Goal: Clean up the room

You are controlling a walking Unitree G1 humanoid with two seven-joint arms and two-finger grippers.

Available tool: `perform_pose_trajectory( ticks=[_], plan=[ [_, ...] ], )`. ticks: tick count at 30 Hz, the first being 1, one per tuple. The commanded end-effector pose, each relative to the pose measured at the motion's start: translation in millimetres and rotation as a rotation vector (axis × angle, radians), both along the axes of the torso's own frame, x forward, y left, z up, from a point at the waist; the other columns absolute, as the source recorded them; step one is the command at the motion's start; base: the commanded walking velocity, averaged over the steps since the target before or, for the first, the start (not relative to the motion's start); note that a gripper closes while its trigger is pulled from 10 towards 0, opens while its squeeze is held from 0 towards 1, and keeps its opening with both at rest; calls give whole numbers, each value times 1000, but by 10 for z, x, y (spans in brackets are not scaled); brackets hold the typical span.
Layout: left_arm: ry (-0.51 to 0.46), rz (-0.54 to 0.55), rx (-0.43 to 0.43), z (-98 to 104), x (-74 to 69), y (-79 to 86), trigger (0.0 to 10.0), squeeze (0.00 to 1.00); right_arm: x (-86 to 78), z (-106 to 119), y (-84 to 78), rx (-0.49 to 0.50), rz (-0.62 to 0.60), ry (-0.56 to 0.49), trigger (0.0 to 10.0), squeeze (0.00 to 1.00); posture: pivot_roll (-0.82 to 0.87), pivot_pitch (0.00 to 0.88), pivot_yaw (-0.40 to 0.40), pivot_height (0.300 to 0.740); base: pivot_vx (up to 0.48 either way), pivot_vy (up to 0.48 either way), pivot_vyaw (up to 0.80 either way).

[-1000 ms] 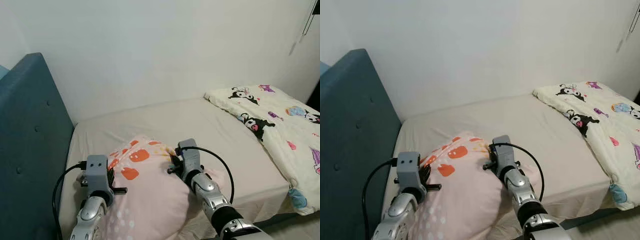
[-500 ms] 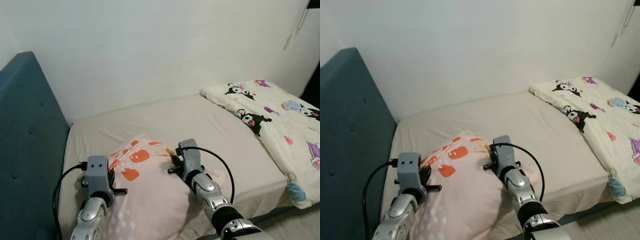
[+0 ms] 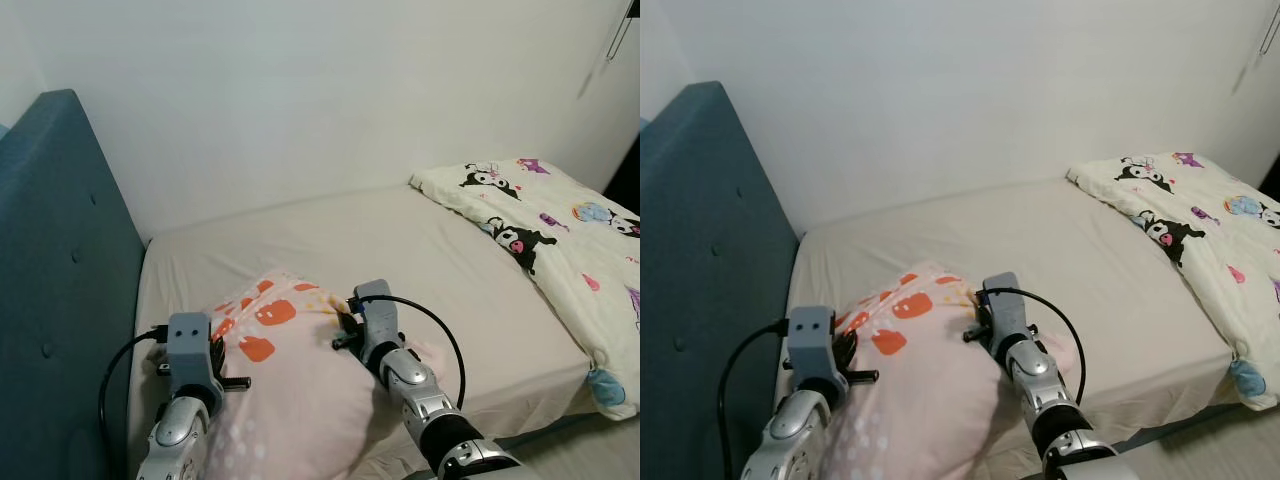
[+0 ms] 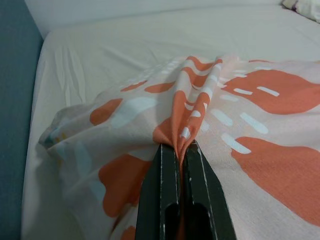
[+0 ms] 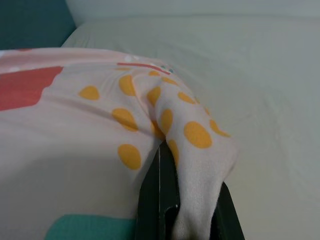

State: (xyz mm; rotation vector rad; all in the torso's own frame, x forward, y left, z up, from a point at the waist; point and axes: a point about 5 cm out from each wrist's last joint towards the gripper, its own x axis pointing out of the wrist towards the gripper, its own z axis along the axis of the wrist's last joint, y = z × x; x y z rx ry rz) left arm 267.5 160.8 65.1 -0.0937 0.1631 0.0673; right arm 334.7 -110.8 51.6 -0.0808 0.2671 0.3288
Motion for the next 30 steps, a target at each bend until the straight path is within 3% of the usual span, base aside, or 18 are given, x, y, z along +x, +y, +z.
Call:
perform_pose_trajectory(
  ticks=[1, 4, 14, 30],
  plan=[
    [-75, 42, 5, 129, 7, 102, 10000, 0, 41, 64, -109, 15, -51, -35, 10000, 0, -26, 0, -3, 740, 0, -480, 0],
    [-74, 43, -1, 128, 6, 99, 10000, 0, 43, 66, -107, 16, -50, -35, 10000, 0, -26, 0, -3, 740, 0, -480, 0],
    [-50, 82, -10, 93, 10, 123, 10000, 0, 51, 85, -83, 3, -29, -46, 10000, 0, -27, 0, -1, 740, 0, 0, 0],
    [0, 59, 23, 37, 14, 103, 10000, 0, 50, 83, -65, -1, -19, -43, 10000, 0, -24, 0, -2, 740, 0, 0, 800]
  ],
)
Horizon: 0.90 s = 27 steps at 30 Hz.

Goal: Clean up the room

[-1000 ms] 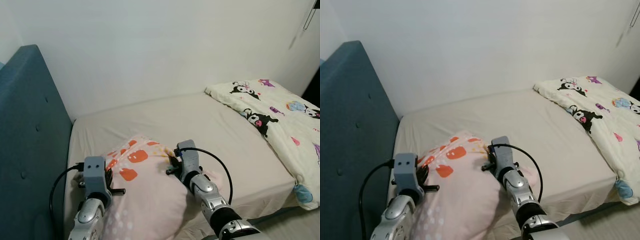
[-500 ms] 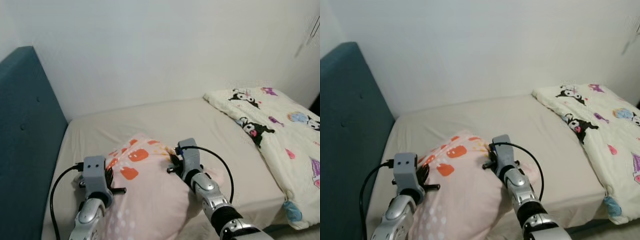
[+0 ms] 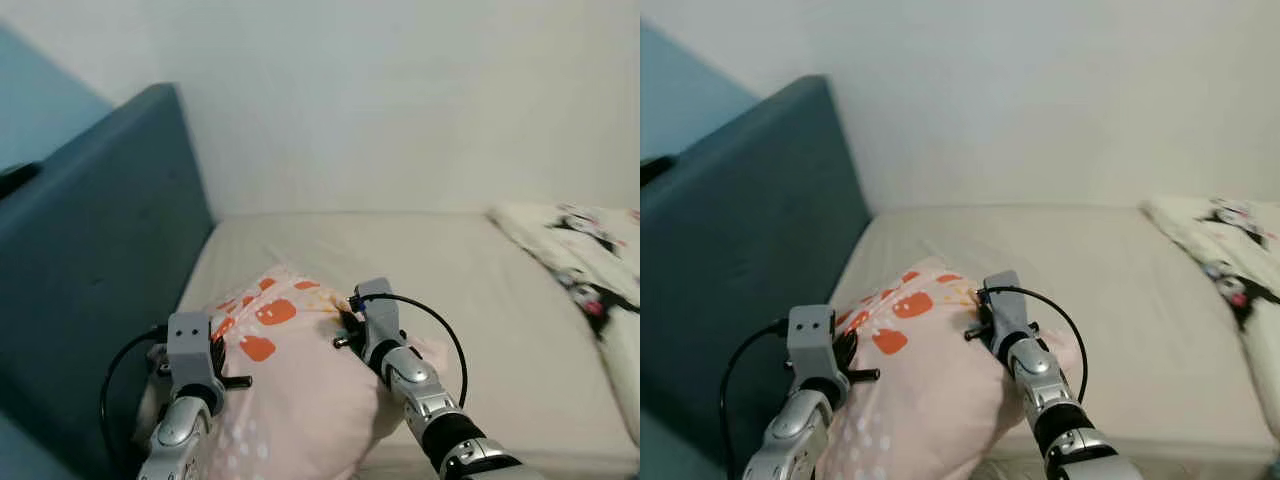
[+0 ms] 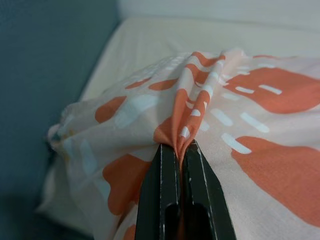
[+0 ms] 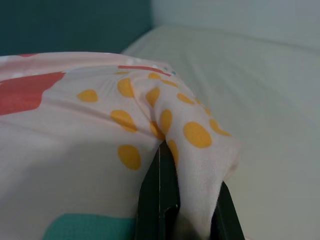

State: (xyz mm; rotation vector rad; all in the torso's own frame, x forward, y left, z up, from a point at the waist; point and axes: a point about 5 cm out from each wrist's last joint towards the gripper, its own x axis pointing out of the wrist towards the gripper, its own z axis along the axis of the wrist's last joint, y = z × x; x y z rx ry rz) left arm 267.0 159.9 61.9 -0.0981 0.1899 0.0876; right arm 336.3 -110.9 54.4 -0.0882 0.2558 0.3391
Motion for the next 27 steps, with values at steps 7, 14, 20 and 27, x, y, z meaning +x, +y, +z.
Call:
perform_pose_trajectory(
  ticks=[7, 14, 20, 27],
  plan=[
    [4, -10, 45, 36, 17, 68, 10000, 0, 30, 49, -68, 5, -33, -30, 10000, 0, -23, 0, 1, 740, 0, 0, 800],
    [12, -25, 53, 31, 11, 50, 10000, 0, 22, 38, -80, 6, -39, -27, 10000, 0, -22, 0, 6, 740, 0, 0, 800],
    [20, -43, 59, 28, 33, 37, 10000, 0, 24, 37, -106, 34, -72, -24, 10000, 0, -24, 0, 12, 740, 0, 0, 267],
    [2, -45, 52, 63, 67, 60, 10000, 0, 19, 30, -138, 35, -90, -24, 10000, 0, -26, 0, 14, 740, 0, 0, 0]
  ],
)
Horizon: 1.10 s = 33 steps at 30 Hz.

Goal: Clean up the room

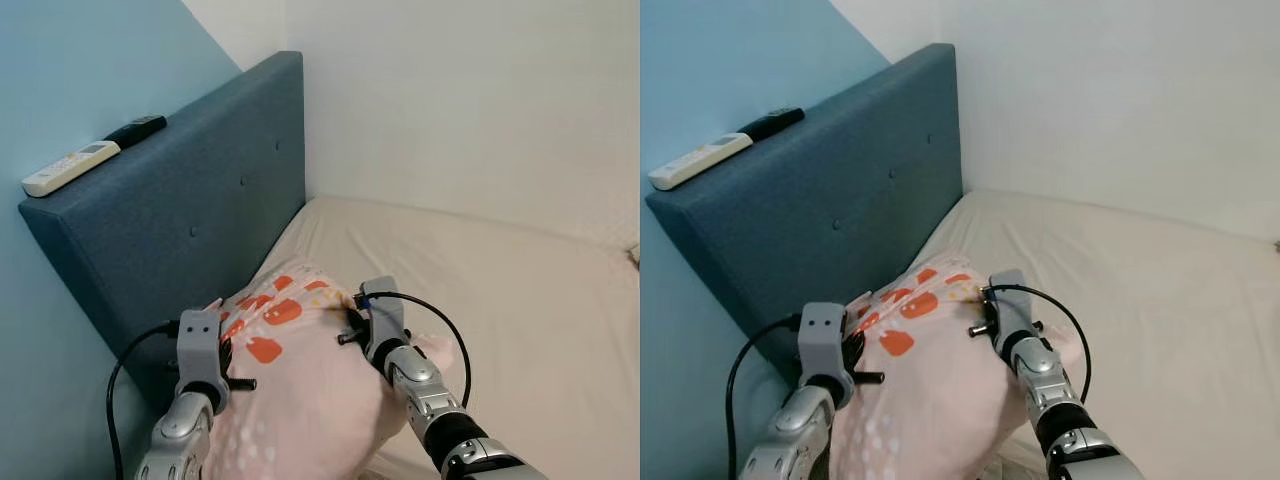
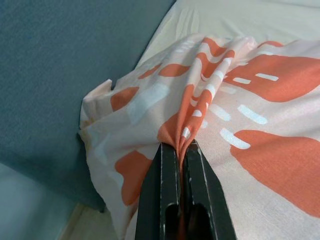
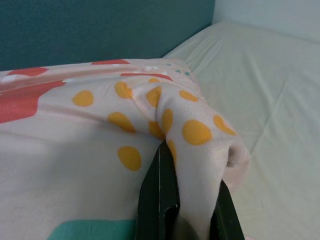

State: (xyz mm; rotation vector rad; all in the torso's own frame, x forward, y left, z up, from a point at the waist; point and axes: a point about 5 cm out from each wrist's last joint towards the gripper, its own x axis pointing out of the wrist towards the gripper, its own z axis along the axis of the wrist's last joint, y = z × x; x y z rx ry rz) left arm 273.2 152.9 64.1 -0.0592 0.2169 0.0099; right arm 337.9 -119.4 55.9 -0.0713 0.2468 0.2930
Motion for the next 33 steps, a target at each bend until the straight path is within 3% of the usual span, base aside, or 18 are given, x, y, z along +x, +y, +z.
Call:
perform_pose_trajectory(
  ticks=[1, 8, 33],
  plan=[
    [-25, 27, 23, 41, 0, 123, 10000, 0, 2, 13, -53, 23, -41, -15, 10000, 0, -25, 0, 13, 740, 0, 476, 0],
    [1, 35, 29, 9, -22, 124, 10000, 0, 0, 10, -47, 23, -36, -13, 10000, 0, -24, 0, 10, 740, 0, 457, 0],
    [0, 57, 40, -17, -29, 101, 10000, 0, 44, 87, -102, -8, -62, -62, 10000, 0, -36, 0, 9, 740, 0, 0, 0]
  ],
)
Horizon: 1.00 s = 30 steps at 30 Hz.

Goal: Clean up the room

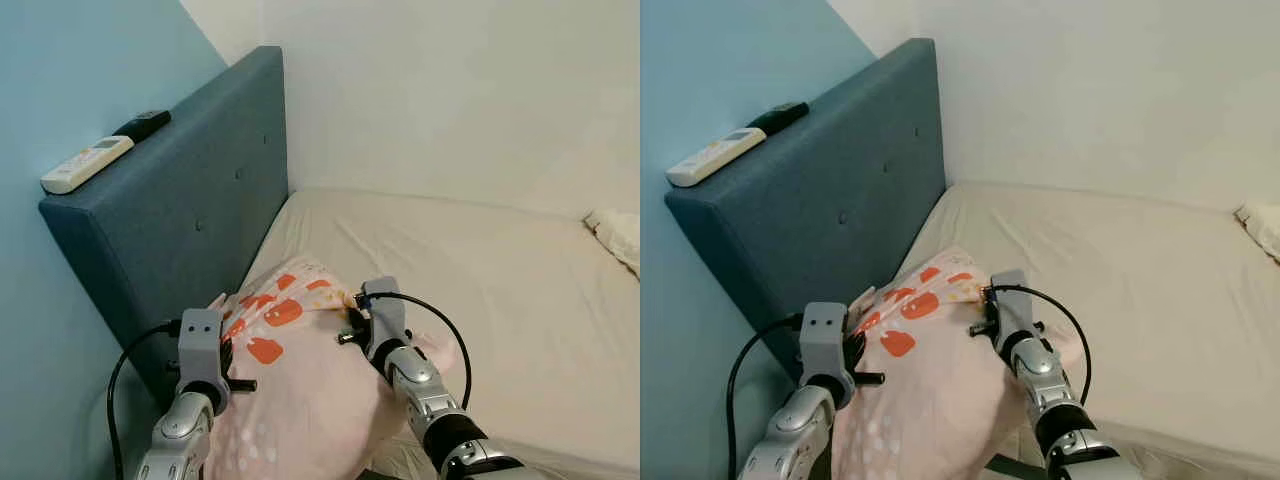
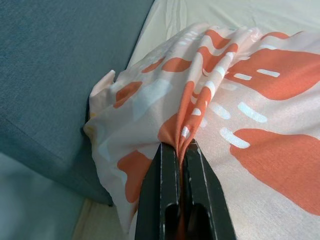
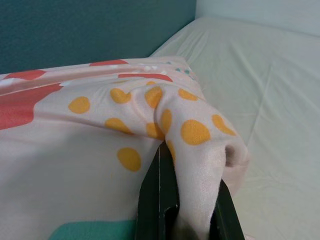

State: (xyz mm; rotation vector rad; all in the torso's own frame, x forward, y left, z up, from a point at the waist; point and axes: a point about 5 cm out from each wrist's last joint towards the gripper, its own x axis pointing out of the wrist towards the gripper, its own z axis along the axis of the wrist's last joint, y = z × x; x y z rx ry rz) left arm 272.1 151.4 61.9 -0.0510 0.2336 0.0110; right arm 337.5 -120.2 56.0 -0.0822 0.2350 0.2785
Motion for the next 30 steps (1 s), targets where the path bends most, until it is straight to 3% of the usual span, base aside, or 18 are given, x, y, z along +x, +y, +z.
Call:
perform_pose_trajectory(
  ticks=[1, 11, 14, 22, 30],
  plan=[
    [-17, 55, 33, 4, -20, 114, 10000, 0, 43, 80, -99, 3, -50, -47, 10000, 0, -37, 0, 9, 740, 0, 0, 0],
    [13, 71, 24, -74, -42, 143, 10000, 0, 1, -6, -111, -30, -48, -7, 10000, 0, -39, 0, 6, 740, 0, 0, 0],
    [48, 69, 26, -159, -94, 144, 10000, 0, -81, -161, -98, -87, -9, 83, 10000, 0, -42, 0, 3, 740, 0, 0, 0],
    [72, 105, 44, -257, -182, 164, 10000, 0, -206, -321, -42, -114, 47, 150, 10000, 0, -45, 0, -8, 740, 0, 0, 0],
    [56, 108, 46, -227, -107, 133, 10000, 0, -201, -347, -141, -145, -28, 175, 10000, 0, -56, 0, 4, 740, 0, 0, 0]
  ],
)
